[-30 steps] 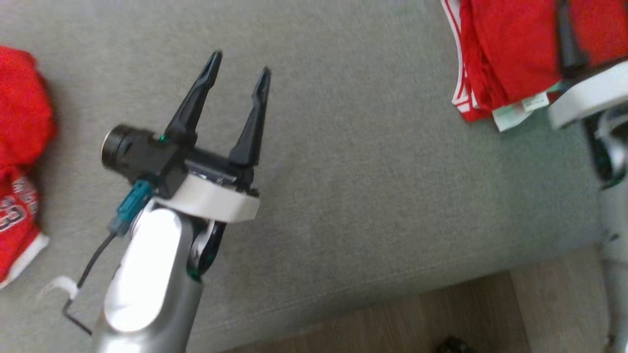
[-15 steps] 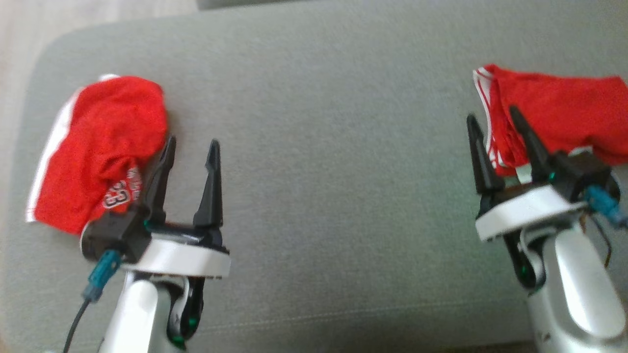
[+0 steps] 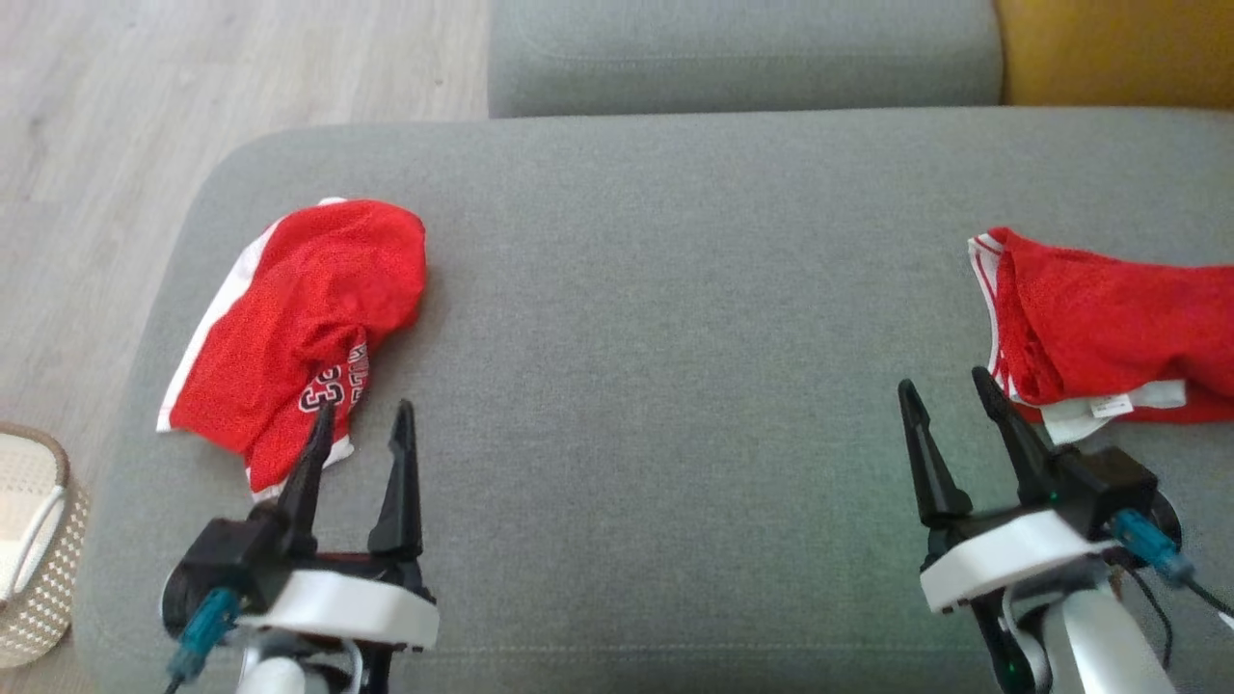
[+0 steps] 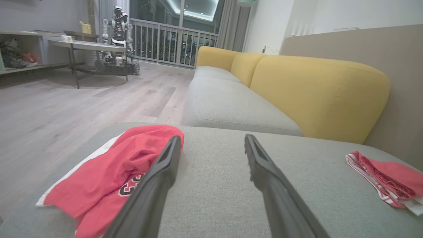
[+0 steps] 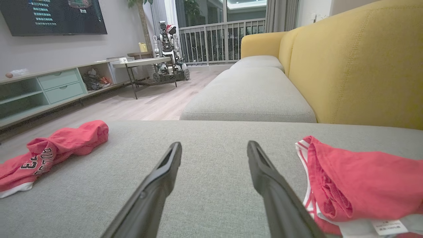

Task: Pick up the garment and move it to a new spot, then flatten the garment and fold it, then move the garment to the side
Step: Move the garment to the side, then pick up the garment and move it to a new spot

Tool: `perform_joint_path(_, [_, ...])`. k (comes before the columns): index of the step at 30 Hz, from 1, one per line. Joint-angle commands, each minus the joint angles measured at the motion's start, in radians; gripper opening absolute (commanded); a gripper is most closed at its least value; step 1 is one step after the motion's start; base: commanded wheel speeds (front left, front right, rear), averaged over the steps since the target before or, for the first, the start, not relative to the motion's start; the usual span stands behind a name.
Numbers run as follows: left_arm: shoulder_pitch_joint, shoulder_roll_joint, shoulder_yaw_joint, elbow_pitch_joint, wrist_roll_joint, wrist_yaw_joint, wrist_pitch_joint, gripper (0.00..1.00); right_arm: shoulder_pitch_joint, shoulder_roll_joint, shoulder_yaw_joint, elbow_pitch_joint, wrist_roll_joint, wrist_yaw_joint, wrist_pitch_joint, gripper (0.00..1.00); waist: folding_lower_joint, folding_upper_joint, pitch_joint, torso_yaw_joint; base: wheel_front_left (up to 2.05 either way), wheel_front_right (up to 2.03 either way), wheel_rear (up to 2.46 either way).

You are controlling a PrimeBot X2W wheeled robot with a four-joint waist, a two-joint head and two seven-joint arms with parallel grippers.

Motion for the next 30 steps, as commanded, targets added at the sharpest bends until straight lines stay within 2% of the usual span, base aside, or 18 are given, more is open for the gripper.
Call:
perform_joint_path(1, [-0.035, 0.002, 0.042, -0.043, -0.009, 0.008, -0.005, 1.00, -0.024, 0.002, 0.022, -0.035, 0.008, 0.000, -0.011, 1.00, 0.0001, 0.0000, -0.006, 0.004, 0.00, 0.00, 0.00])
perform_joint_path(8, [-0.032, 0.002, 0.048, -0.053, 0.000, -0.005, -0.005, 1.00, -0.020, 0.003, 0.019, -0.058, 0.016, 0.000, -0.012, 1.00, 0.0001, 0.0000, -0.010, 0.011, 0.00, 0.00, 0.00])
perform_joint_path(12, [-0.042, 0.002, 0.047, -0.050, -0.004, -0.007, -0.005, 1.00, -0.019, 0.003, 0.005, -0.070, 0.015, 0.000, -0.012, 1.00, 0.0001, 0.0000, -0.004, 0.038, 0.00, 0.00, 0.00])
perform_joint_path(30, [-0.018, 0.002, 0.075, -0.053, 0.019, -0.013, -0.005, 1.00, 0.005, 0.003, 0.111, -0.058, 0.057, 0.000, -0.012, 1.00, 0.0001, 0.0000, -0.028, 0.316, 0.00, 0.00, 0.00])
